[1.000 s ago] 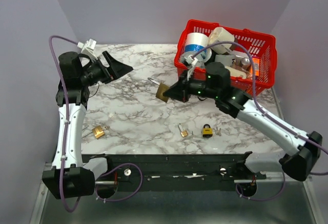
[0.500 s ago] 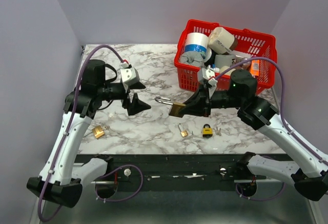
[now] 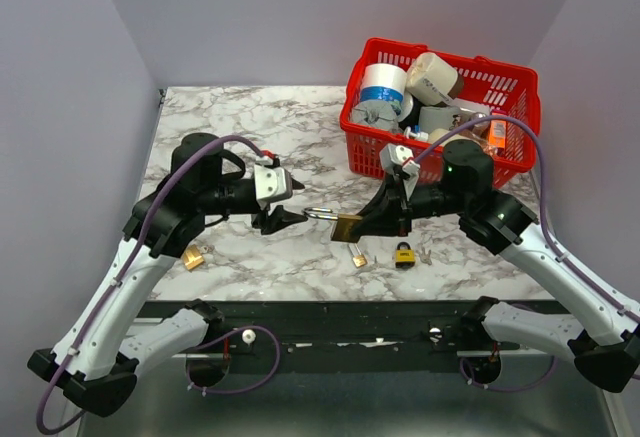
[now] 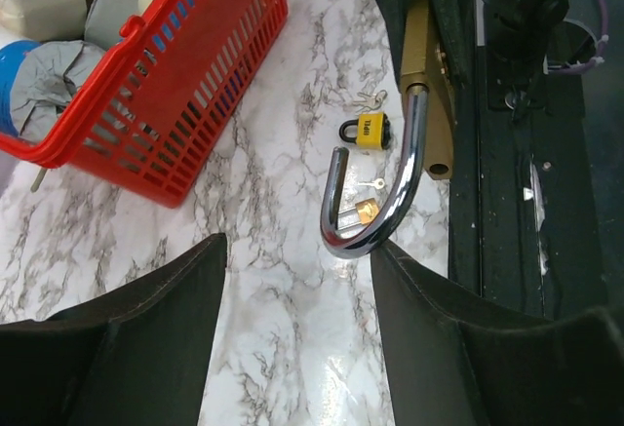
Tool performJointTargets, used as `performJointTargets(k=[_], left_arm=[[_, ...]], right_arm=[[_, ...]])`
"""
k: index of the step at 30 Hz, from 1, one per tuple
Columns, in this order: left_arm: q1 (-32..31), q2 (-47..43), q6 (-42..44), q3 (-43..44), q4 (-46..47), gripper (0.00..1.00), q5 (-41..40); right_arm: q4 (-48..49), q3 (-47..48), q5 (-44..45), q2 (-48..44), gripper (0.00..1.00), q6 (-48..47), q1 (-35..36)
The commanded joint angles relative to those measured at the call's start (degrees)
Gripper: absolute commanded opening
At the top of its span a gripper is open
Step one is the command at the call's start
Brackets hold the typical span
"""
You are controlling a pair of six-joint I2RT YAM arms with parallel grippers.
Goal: Lock with the key
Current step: Lock the lock.
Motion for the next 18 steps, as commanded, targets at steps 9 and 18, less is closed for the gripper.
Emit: performJointTargets(k=[9, 18], left_arm=[[-7.7, -0.1, -1.0, 0.5, 1.8, 0.50, -6.0], [-11.2, 1.3, 0.4, 1.8, -0.4, 0.42, -8.2]], right_arm=[[5.8, 1.0, -3.3, -1.5, 0.01, 1.0, 0.0], [6.6, 1.7, -3.5, -1.1, 0.01, 2.4, 0.0]])
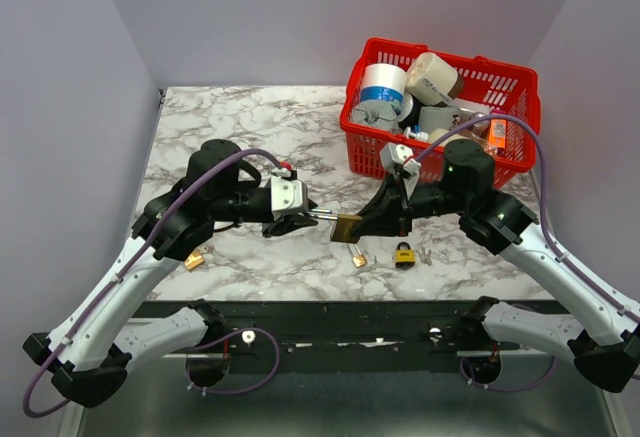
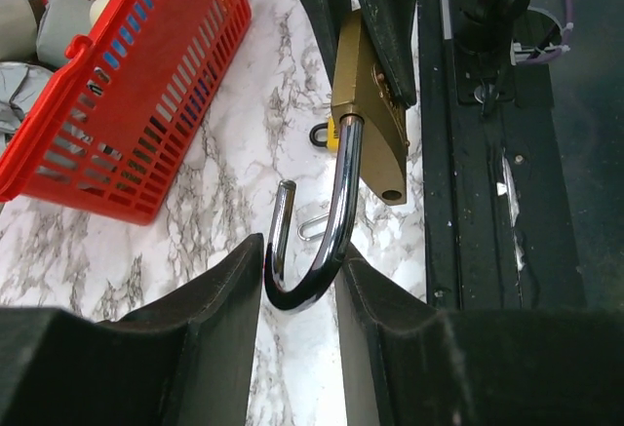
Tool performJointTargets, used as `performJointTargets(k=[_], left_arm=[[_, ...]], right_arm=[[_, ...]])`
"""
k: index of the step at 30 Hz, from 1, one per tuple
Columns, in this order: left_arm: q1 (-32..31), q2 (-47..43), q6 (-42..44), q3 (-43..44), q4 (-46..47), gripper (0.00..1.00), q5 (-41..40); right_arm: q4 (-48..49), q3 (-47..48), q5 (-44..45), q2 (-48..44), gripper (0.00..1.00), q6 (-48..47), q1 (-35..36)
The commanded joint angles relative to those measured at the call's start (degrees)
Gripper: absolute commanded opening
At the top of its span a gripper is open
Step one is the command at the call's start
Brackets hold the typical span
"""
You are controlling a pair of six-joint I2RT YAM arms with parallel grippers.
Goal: Lock with the key
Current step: Lock the lock.
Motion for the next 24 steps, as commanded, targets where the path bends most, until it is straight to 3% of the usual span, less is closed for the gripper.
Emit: performJointTargets(k=[1, 5, 9, 10, 12, 14, 16, 19, 24], left_arm=[[-2.1, 0.7, 2.6, 1.8, -0.7, 0.41, -3.3], [-3.8, 1.0, 6.8, 2.3, -3.8, 0.33, -6.1], [-3.9, 0.9, 7.0, 2.8, -4.5, 0.12, -7.7], [-3.9, 1.0, 7.0, 3.0, -4.6, 0.01, -8.0], [-3.9, 1.0, 5.2, 3.0, -3.9, 0.00, -8.8], [-3.8, 1.0, 2.6, 3.5, -3.1, 0.00, -8.1], [-3.7, 1.1, -1.1, 3.9, -1.7, 0.00, -7.1], [-3.0, 1.0, -4.6, 4.0, 0.3, 0.00, -6.7], [-2.2, 0.8, -5.7, 4.8, 0.3, 0.00, -3.1]], right_arm=[[5.6, 1.7, -2.4, -1.1, 0.01, 1.0, 0.0], [5.5, 1.6, -2.1, -1.2, 0.01, 0.8, 0.1], [5.6, 1.5, -1.7, -1.2, 0.01, 0.6, 0.0], [5.7, 1.5, -1.6, -1.3, 0.01, 0.6, 0.0], [5.6, 1.5, -1.2, -1.2, 0.01, 0.6, 0.1], [5.4, 1.3, -1.2, -1.0, 0.45, 0.6, 0.0], [3.7, 1.2, -0.7, -0.9, 0.74, -0.3, 0.0], [-0.4, 1.4, 0.1, -0.5, 0.87, -3.5, 0.0], [-5.6, 1.6, 1.6, 0.1, 0.91, -10.1, 0.0]])
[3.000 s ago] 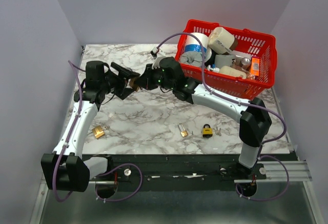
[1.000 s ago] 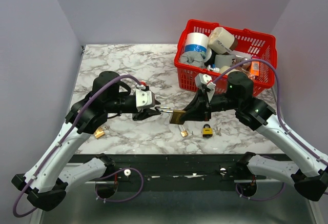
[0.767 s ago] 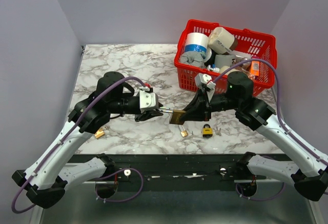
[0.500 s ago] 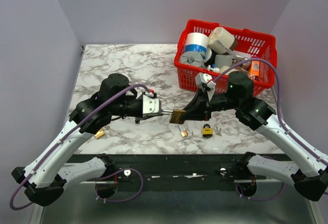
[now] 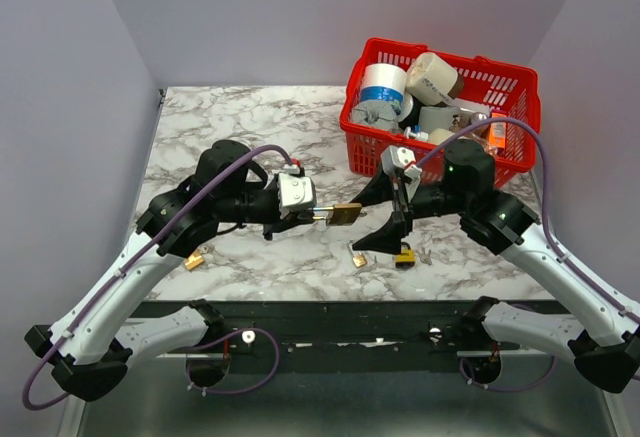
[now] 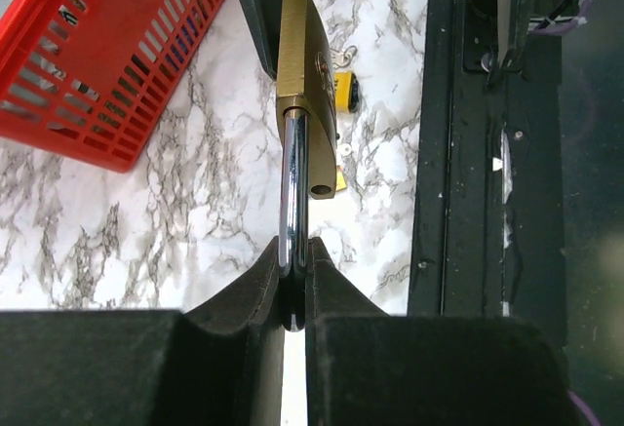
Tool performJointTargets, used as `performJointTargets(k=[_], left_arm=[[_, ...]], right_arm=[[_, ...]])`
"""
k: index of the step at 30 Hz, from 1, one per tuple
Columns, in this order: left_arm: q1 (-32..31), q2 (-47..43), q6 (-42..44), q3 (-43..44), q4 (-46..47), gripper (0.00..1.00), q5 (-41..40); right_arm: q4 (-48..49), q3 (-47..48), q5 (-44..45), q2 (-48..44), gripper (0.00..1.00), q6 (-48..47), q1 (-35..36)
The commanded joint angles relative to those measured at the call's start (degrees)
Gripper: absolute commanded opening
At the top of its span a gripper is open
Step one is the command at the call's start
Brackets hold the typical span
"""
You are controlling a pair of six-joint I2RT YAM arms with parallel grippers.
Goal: Lock with the key
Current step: Lock the lock.
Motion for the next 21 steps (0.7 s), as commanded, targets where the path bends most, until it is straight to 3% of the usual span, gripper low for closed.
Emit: performJointTargets(k=[1, 7, 10, 11, 17, 21], left_arm=[[0.5, -1.1, -3.0, 3.2, 5.5, 0.00, 5.3], [0.4, -0.4, -3.8, 3.8, 5.1, 0.00, 8.2], [0.4, 0.2, -4.8, 4.0, 5.4, 0.00, 9.2], [0.3, 0.3, -4.7, 4.0, 5.4, 0.00, 9.5], [0.4, 0.7, -6.9, 4.3, 6.9, 0.00, 10.0], [0.3, 1.0, -9.0, 4.3, 7.5, 0.00, 10.4]], right_arm=[[-5.4, 1.4, 1.6, 0.4, 0.92, -6.8, 0.1], [-5.6, 2.6, 1.1, 2.0, 0.90, -8.0, 0.1], [-5.5, 3.7, 1.1, 3.2, 0.81, -7.2, 0.1], [-5.5, 3.9, 0.7, 3.4, 0.73, -7.2, 0.1], [-5.6, 4.3, -0.8, 4.2, 0.49, -7.5, 0.2], [-5.3, 4.5, -0.9, 4.3, 0.37, -7.3, 0.2]])
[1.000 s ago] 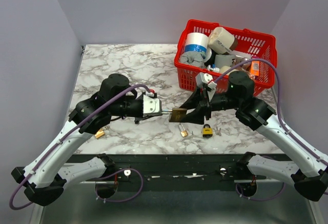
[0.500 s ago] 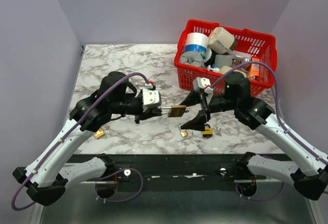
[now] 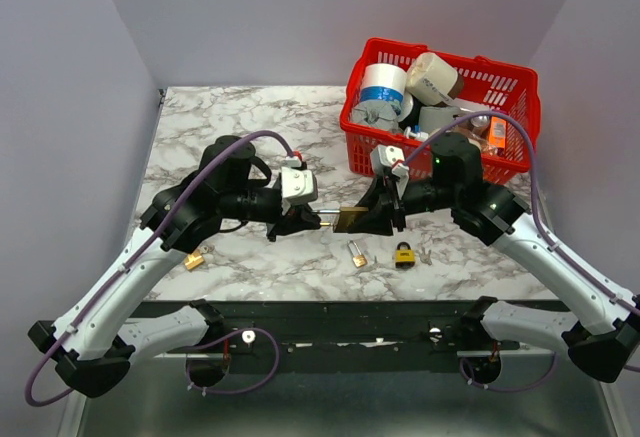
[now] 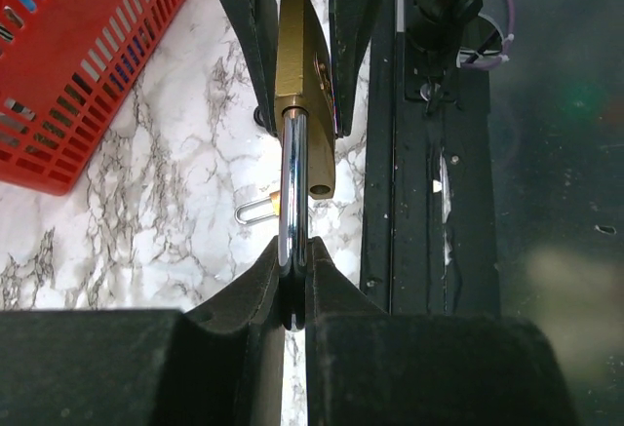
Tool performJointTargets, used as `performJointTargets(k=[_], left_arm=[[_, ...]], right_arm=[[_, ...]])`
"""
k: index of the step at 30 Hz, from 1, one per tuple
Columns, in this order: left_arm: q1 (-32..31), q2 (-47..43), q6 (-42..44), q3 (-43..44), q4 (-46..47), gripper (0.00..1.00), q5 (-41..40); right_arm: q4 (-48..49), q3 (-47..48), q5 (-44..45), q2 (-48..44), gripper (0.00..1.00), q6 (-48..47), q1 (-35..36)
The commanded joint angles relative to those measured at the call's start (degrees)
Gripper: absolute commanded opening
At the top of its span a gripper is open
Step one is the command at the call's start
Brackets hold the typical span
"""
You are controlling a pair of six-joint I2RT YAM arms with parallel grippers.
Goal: Lock with the key
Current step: Lock the lock.
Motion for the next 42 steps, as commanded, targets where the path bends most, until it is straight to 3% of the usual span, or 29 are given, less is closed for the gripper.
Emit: performJointTargets(k=[1, 9, 21, 31, 42], left_arm=[[0.0, -0.5, -3.6, 3.0, 7.2, 0.00, 4.3], [0.0, 0.3, -9.8, 0.9, 10.7, 0.00, 6.6], [-0.2, 1.1, -16.6, -3.2, 19.5, 0.00, 5.8], [-4.1, 3.5, -22.4, -7.7, 32.1, 0.00, 5.3], [-8.1, 5.7, -26.5, -11.5, 39.9, 0.00, 5.9]], right_arm=[[0.2, 1.6, -1.5, 0.3, 0.36, -0.5, 0.2], [1.2, 1.8, -0.2, 0.4, 0.01, 0.3, 0.2], [5.0, 2.2, -3.6, 1.3, 0.01, 5.3, 0.9], [10.1, 1.9, -3.4, 2.4, 0.01, 9.5, 2.7], [13.1, 2.8, -3.5, 3.7, 0.01, 11.3, 3.5]])
